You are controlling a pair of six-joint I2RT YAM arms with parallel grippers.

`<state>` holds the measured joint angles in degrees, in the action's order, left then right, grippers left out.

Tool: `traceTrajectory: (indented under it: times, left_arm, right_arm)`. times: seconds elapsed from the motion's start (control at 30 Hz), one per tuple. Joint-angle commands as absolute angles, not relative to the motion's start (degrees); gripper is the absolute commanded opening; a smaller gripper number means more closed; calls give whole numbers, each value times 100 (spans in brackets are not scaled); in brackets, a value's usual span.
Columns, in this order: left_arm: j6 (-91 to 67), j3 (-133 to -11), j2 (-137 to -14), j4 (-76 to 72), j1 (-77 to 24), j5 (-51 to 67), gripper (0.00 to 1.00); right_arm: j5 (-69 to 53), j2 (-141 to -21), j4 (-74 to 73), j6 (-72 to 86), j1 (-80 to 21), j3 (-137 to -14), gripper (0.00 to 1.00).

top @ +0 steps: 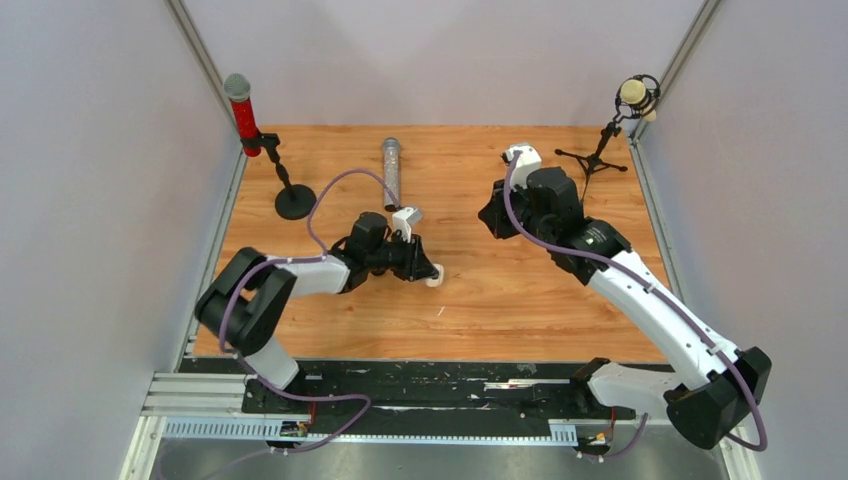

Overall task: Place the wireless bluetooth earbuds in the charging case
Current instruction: Place the charging case at the center of the board, then reset both arms

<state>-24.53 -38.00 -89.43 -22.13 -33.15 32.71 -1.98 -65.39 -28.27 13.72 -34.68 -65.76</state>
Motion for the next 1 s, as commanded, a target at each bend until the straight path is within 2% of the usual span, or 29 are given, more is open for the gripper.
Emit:
traceTrajectory:
  times: [0.0, 0.03, 0.1, 0.17, 0.2, 0.23, 0.27, 0.3, 0.37, 0.57, 0.77, 0.8, 0.87, 0.9, 0.97]
  left_arm:
    - [-2897, -4379, -9744, -2595, -3107, 3256, 0]
    - [-2899, -4426, -9833, -2620, -3073, 3297, 1]
    - [-2913, -4575, -10042, -2637, -3046, 3295, 11]
    - [-2969, -4666, -10186, -2560, -3032, 3207, 42]
    - [-2986, -4697, -10244, -2510, -3032, 3159, 52]
    - [-2987, -4749, -10259, -2405, -3028, 3066, 67]
    - [-2973, -4770, -10273, -2358, -3021, 3036, 75]
    - [-2958, -4803, -10265, -2266, -2994, 2948, 90]
    - [-2821, -4800, -10202, -2201, -2964, 2928, 99]
    - [-2010, -4942, -9698, -1863, -2692, 2862, 100]
    - [-1001, -4973, -8214, -1861, -2548, 3040, 100]
    - [-940, -4974, -8045, -1809, -2463, 2990, 100]
    - [-845, -4978, -7582, -1588, -2307, 2729, 100]
    - [-811, -4947, -7257, -1410, -2266, 2591, 100]
    - [-734, -4755, -6725, -1233, -2218, 2065, 100]
  right_arm:
    - [-220, -6903, -2811, 902, -3389, -6949, 3]
    - [-250, -6970, -2816, 849, -3382, -7021, 3]
    - [-306, -7121, -2847, 729, -3366, -7141, 4]
    - [-350, -7198, -2878, 658, -3337, -7251, 5]
    - [-359, -7225, -2899, 637, -3324, -7293, 6]
    - [-357, -7234, -2910, 629, -3308, -7317, 7]
    - [-360, -7229, -2922, 625, -3297, -7324, 9]
    - [-364, -7221, -2919, 620, -3288, -7317, 10]
    - [-392, -7187, -2922, 608, -3279, -7280, 11]
    - [-257, -7044, -2910, 598, -3223, -7218, 14]
    - [-87, -6939, -2790, 695, -2786, -6950, 17]
    - [-44, -6896, -2775, 738, -2692, -6881, 20]
    - [-9, -6800, -2725, 838, -2494, -6707, 35]
    - [88, -6726, -2695, 926, -2356, -6593, 45]
    - [307, -6517, -2605, 1114, -2176, -6321, 72]
